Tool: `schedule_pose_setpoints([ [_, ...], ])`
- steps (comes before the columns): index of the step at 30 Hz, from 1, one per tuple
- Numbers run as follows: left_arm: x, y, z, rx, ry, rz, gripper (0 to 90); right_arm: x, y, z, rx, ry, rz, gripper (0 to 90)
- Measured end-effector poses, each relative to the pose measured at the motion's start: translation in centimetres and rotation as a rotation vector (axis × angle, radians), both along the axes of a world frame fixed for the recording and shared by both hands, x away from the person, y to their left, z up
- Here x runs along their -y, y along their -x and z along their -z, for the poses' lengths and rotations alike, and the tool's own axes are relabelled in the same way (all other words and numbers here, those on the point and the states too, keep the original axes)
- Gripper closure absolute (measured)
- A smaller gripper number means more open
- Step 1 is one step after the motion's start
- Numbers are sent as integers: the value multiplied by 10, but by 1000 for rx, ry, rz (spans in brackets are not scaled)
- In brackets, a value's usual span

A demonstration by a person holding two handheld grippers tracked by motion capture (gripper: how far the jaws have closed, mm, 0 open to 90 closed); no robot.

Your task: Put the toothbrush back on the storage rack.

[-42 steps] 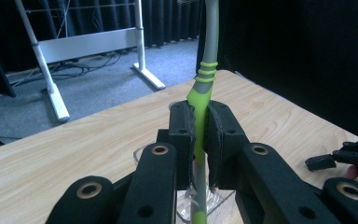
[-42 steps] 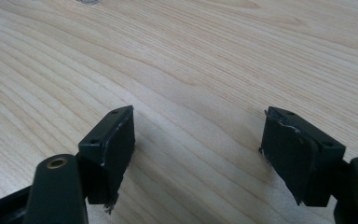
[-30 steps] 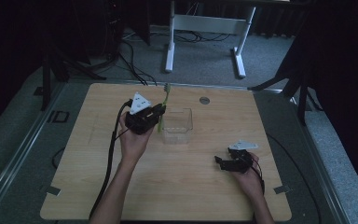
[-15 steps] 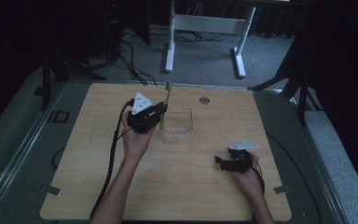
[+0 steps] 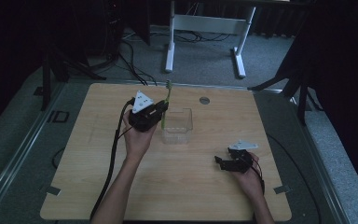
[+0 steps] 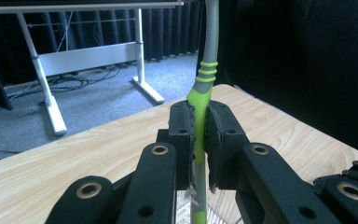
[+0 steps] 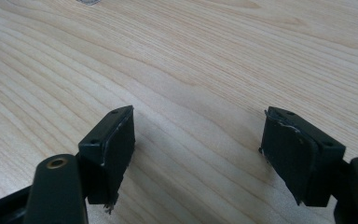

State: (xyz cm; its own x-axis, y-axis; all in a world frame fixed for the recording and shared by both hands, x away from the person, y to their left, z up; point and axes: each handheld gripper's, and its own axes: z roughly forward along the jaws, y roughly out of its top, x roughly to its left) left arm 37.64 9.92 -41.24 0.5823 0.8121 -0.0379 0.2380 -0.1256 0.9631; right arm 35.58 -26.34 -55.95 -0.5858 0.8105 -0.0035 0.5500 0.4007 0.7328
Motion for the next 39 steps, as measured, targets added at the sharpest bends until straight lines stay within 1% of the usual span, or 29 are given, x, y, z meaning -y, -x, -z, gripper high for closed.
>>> schedule_pose_setpoints([
  [7, 5, -2, 4, 13, -10, 2, 810, 0, 0, 0, 0, 0, 0, 256],
  [13, 8, -5, 7, 14, -25, 5, 810, 0, 0, 0, 0, 0, -1, 256],
  [17, 9, -7, 9, 16, -27, 0, 810, 0, 0, 0, 0, 0, -1, 256],
  [22, 9, -9, 11, 13, -25, 1, 809, 0, 0, 0, 1, 1, -1, 256],
  [24, 10, -10, 12, 12, -33, 0, 809, 0, 0, 0, 0, 0, -1, 256],
  [29, 11, -13, 15, 6, -34, 0, 808, 0, 0, 0, 0, 0, 0, 256],
  [39, 14, -18, 20, -11, -59, 5, 808, 0, 0, 0, 0, 0, 0, 256],
])
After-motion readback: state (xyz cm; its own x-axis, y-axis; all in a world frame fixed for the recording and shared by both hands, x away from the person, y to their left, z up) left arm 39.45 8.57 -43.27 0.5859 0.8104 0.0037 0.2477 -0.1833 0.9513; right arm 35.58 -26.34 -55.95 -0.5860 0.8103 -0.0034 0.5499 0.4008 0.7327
